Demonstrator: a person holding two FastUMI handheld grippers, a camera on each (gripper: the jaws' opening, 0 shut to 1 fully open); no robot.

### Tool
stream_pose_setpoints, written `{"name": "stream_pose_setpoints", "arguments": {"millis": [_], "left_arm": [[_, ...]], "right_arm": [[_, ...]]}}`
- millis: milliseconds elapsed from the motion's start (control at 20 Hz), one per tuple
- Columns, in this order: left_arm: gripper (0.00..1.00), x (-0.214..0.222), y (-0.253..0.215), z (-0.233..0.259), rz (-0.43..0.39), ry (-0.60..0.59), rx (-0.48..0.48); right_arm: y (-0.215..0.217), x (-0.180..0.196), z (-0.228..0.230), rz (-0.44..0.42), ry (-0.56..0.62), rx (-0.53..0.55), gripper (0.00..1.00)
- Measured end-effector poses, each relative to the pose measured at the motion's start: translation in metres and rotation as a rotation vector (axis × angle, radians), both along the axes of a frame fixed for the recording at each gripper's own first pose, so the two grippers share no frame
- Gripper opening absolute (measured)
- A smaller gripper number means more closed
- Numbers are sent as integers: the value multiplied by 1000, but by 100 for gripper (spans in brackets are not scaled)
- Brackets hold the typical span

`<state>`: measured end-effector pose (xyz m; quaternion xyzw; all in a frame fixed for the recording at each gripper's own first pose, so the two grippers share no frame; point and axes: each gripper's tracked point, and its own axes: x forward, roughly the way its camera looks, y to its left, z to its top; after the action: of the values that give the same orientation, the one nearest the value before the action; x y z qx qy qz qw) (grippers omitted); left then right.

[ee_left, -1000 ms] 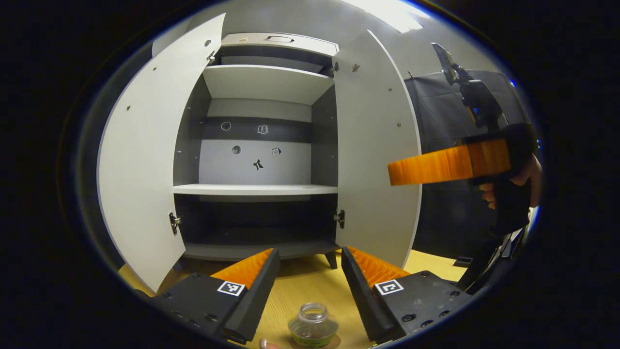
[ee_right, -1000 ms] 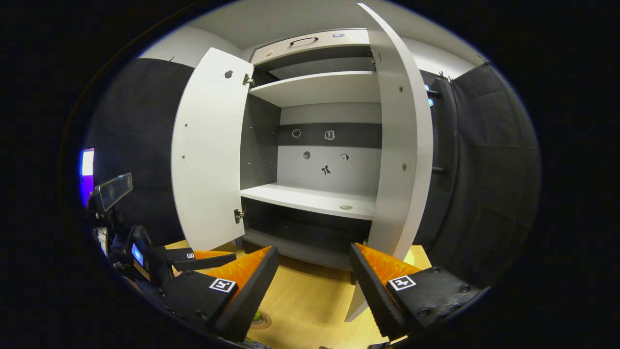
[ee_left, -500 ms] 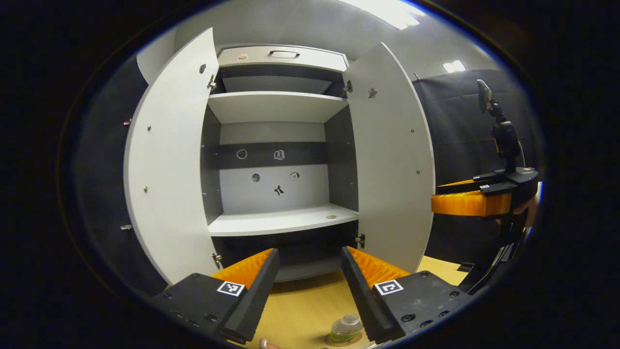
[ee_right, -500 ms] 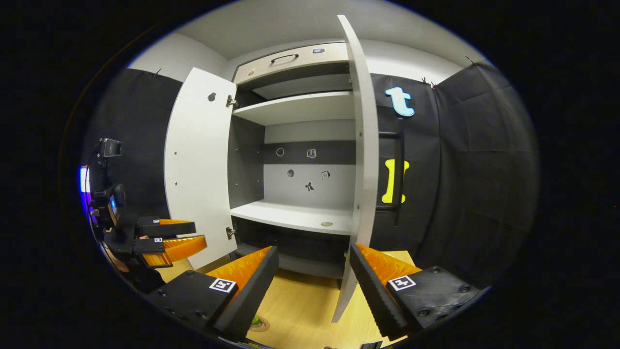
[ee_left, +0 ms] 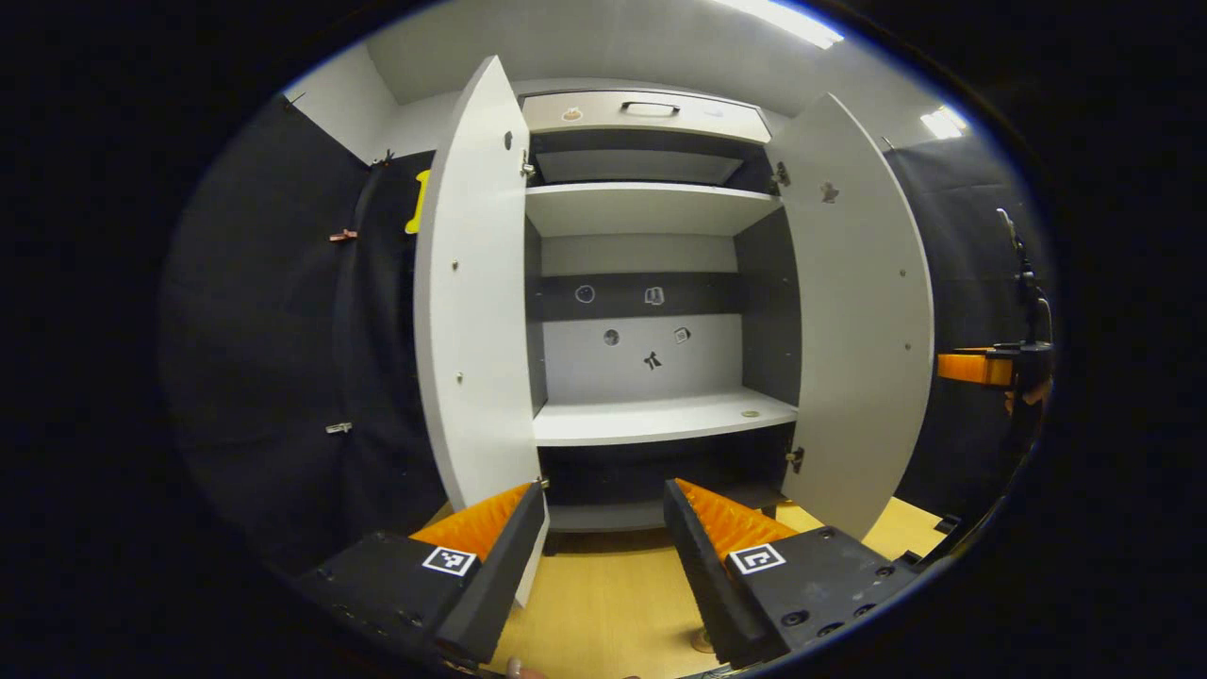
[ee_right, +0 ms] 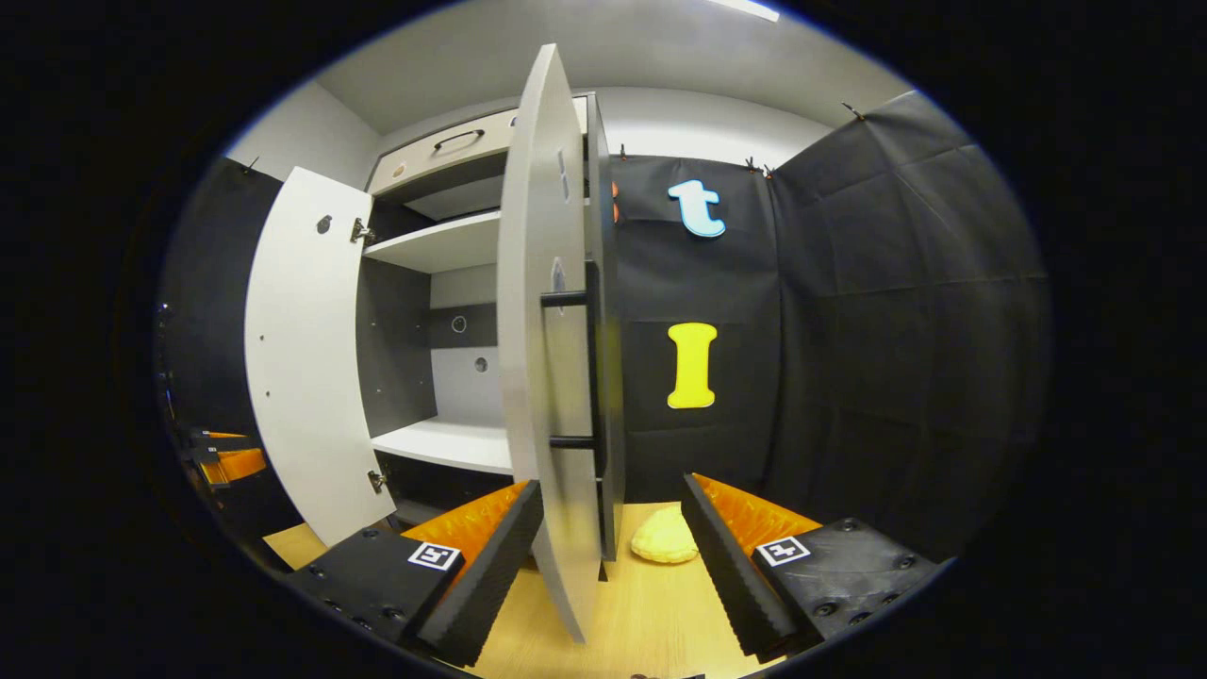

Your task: Grasp the bottle in the cabinet with the left hand and place it on the coaster, then close the right door with the right hand and the left door with the left hand.

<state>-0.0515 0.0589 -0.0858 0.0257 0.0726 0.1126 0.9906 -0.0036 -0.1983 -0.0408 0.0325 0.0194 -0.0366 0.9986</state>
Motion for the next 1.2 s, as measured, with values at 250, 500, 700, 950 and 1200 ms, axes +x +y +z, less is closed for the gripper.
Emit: {"name": "stream_pose_setpoints", "arguments": {"millis": [250,500,700,950,1200], "left_arm": [[82,-25,28,6,135,-26,-51],[82,-50,46,2,234,-16,-47],[82,-57,55,1,270,-13,-53],[82,-52,72,4,264,-7,-20],[82,-34,100,2,226,7,-2]], "right_arm": [[-1,19,-4,49,4,-8,98],[2,27,-3,94,3,-15,96],[9,30,-4,130,14,-7,97],[15,31,-4,116,16,-28,96],[37,32,-3,88,14,-37,97]]}}
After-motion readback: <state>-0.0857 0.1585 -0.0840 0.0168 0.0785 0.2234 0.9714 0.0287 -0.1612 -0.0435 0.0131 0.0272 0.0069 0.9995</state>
